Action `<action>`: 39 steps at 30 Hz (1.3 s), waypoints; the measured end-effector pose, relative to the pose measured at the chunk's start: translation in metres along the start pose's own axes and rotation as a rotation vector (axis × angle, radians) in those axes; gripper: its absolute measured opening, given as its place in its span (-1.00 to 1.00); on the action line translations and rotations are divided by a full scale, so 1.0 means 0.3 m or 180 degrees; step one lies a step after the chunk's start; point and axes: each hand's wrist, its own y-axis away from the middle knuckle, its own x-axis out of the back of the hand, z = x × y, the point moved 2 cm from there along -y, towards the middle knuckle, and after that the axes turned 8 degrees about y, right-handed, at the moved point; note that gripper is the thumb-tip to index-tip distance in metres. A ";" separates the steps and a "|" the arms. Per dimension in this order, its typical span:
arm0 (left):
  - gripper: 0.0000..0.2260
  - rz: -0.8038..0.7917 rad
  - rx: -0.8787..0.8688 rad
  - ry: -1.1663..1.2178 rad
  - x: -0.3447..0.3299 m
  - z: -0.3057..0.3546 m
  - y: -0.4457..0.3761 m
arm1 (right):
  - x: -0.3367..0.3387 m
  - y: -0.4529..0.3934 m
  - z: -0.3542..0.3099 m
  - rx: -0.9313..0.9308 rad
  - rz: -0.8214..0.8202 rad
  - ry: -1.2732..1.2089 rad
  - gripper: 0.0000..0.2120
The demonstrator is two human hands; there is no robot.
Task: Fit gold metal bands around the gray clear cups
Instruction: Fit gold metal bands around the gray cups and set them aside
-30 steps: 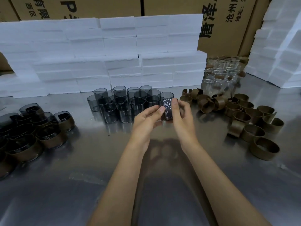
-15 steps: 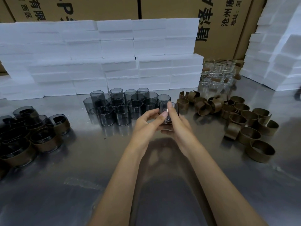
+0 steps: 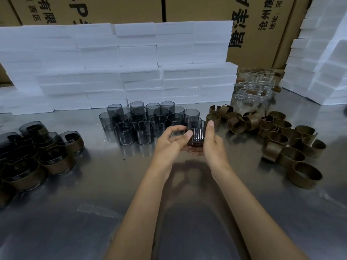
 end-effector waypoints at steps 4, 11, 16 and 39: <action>-0.88 0.0200 -0.0139 -0.0080 -0.003 0.009 0.000 | 0.013 0.002 -0.003 0.0085 0.0248 -0.0088 -0.51; -0.70 0.0345 -0.0005 -0.0002 -0.014 0.020 0.012 | 0.011 0.026 -0.024 0.0287 0.0350 -0.0085 -0.66; -0.65 -0.0072 0.0220 0.0042 -0.030 0.020 0.026 | -0.015 0.037 -0.026 -0.0060 -0.0476 -0.0484 -0.47; -0.78 0.0074 -0.0022 0.0041 0.045 0.019 -0.007 | 0.000 0.024 -0.024 0.0090 -0.0420 -0.0748 -0.61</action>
